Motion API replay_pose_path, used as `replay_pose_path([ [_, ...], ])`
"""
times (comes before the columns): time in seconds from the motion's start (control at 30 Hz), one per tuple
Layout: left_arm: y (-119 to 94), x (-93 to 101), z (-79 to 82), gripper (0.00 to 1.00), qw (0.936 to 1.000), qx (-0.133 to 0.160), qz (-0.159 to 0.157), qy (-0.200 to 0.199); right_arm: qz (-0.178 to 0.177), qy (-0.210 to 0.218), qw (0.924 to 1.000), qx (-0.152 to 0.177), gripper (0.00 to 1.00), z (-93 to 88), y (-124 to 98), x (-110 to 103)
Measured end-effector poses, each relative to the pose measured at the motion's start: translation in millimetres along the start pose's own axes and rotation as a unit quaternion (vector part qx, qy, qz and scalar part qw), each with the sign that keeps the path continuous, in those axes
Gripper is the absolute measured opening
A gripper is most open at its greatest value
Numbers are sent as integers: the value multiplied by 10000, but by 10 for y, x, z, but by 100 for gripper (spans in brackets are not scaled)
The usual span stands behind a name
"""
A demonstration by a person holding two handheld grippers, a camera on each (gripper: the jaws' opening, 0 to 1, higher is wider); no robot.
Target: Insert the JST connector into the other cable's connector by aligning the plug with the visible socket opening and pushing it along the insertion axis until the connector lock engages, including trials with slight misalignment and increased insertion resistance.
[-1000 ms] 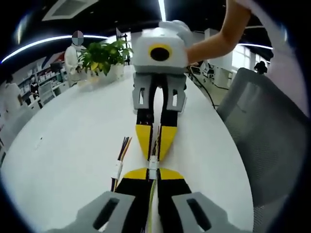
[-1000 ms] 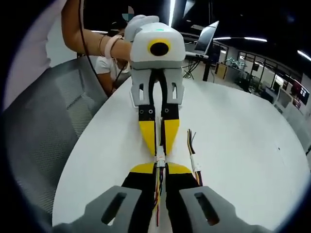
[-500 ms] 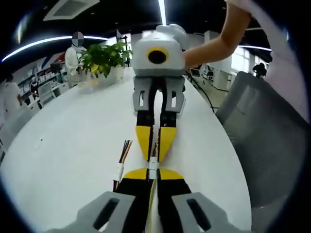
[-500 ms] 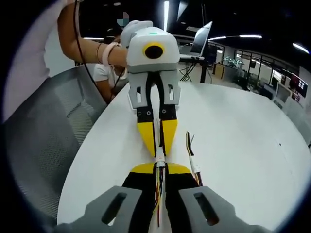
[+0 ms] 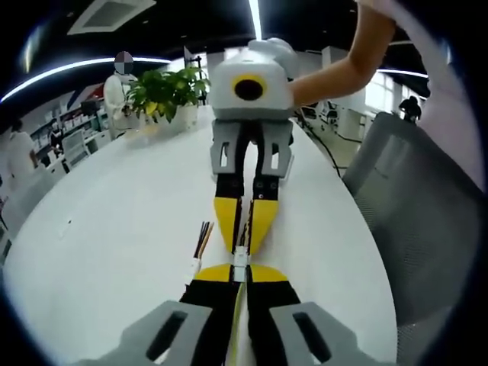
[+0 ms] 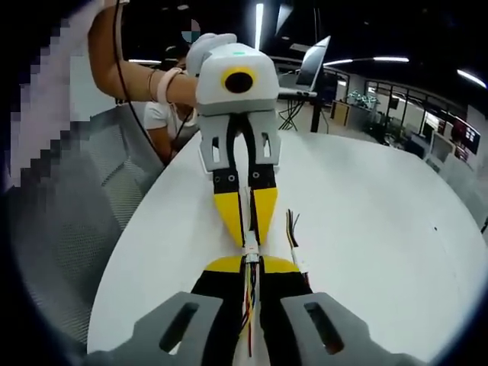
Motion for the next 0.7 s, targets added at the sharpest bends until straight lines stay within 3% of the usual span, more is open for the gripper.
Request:
replay_pose_path([
  [0.7, 54, -109, -87, 0, 9999, -153, 54, 26, 10, -61, 9999, -110, 3, -73, 114, 124],
])
Point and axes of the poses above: the point that each gripper's makers call its tool centre point, and the gripper's own axes: y roughly forward along the fingers, x roughly to its right, z roughly out of its top, the point moved 8 cm from there along -y, roughly backward along the fingers, and after that the axes turned 1 degree about x, right-handed, at the moved point
